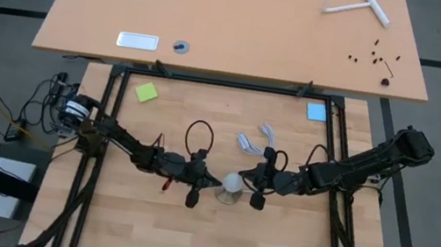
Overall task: Screw lightbulb
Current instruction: Insert the lightbulb into the lamp
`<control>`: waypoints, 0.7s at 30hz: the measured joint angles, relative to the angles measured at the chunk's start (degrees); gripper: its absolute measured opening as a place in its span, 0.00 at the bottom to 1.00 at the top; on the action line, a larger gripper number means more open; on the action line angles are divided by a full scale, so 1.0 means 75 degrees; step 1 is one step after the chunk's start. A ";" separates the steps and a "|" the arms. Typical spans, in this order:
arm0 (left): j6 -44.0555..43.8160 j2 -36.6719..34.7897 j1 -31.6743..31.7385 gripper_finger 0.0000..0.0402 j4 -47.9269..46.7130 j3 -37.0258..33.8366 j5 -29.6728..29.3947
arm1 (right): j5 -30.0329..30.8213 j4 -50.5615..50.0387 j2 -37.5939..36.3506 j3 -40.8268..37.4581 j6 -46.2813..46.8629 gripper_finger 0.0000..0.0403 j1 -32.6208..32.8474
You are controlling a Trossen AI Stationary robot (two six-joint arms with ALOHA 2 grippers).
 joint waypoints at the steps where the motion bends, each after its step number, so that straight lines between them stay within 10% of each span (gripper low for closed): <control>1: -0.0021 0.0000 0.0000 0.00 0.0075 -0.0043 0.0005 | 0.0003 -0.0001 0.0000 0.0000 0.0000 0.00 0.0000; 21: -0.0394 0.0811 -0.0207 0.00 0.0447 0.0925 0.0201 | 0.0026 0.0164 -0.0020 0.0000 -0.0140 0.00 -0.0087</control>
